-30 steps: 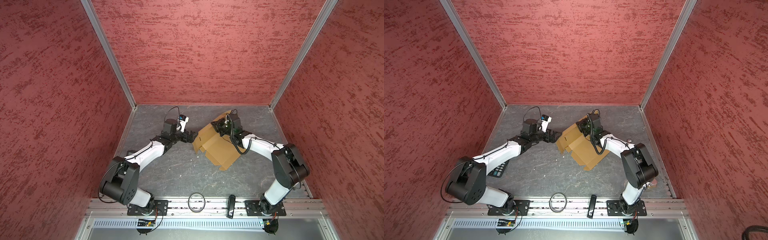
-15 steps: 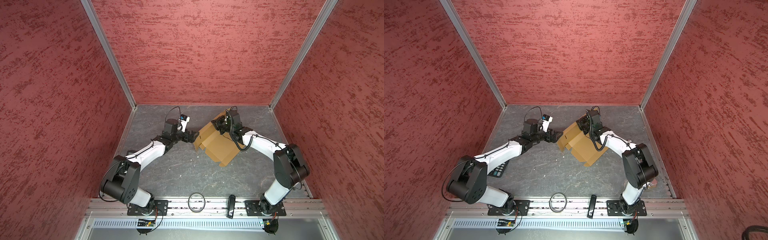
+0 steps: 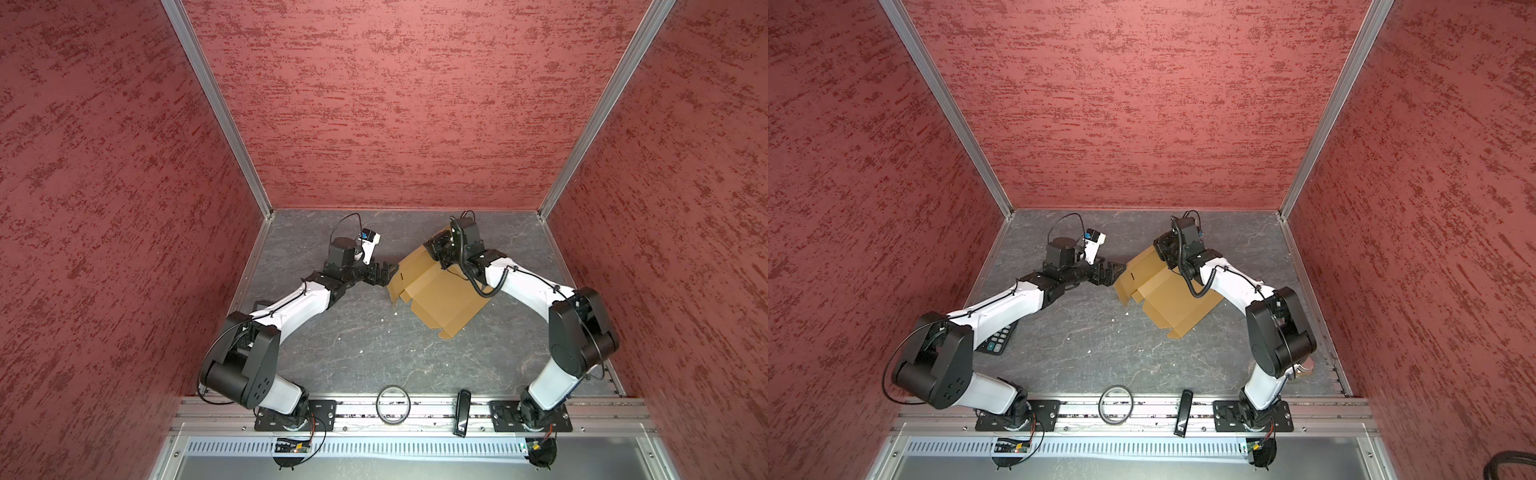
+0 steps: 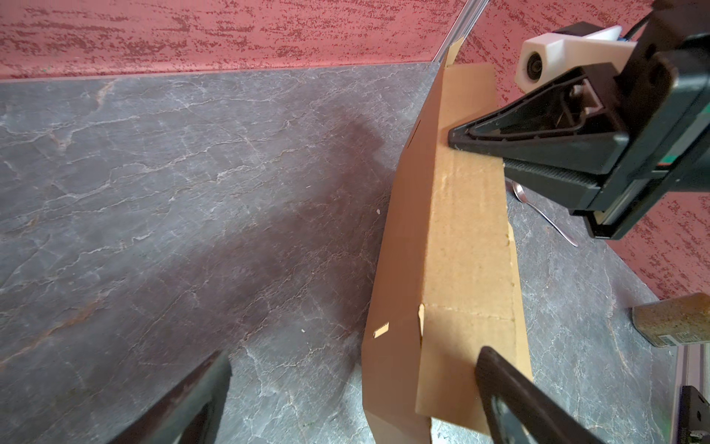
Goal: Fold the paper box
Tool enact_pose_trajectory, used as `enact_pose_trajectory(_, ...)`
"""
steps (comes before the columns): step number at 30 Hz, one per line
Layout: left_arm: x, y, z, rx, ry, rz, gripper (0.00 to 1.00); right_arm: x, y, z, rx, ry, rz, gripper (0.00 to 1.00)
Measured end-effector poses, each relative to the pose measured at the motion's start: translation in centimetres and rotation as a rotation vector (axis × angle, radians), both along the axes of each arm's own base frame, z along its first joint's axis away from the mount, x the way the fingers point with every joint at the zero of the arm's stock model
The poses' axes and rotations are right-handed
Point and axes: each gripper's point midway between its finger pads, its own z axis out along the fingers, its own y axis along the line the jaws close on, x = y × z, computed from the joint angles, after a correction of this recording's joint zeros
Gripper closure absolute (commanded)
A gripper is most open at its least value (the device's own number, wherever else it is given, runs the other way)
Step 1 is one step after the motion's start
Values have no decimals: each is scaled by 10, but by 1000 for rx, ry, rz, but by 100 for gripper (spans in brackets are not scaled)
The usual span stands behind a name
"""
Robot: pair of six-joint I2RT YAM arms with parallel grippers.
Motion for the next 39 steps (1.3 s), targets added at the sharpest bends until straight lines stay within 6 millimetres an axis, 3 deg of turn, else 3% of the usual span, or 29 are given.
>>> enact_pose_trajectory(14,7,13,0,-1,0,26,0,2,0,4,-15,34,-10,96)
enact_pose_trajectory(39,-8,-6,2,-31,16,-63,0,7,2,1,-28,77,-15,96)
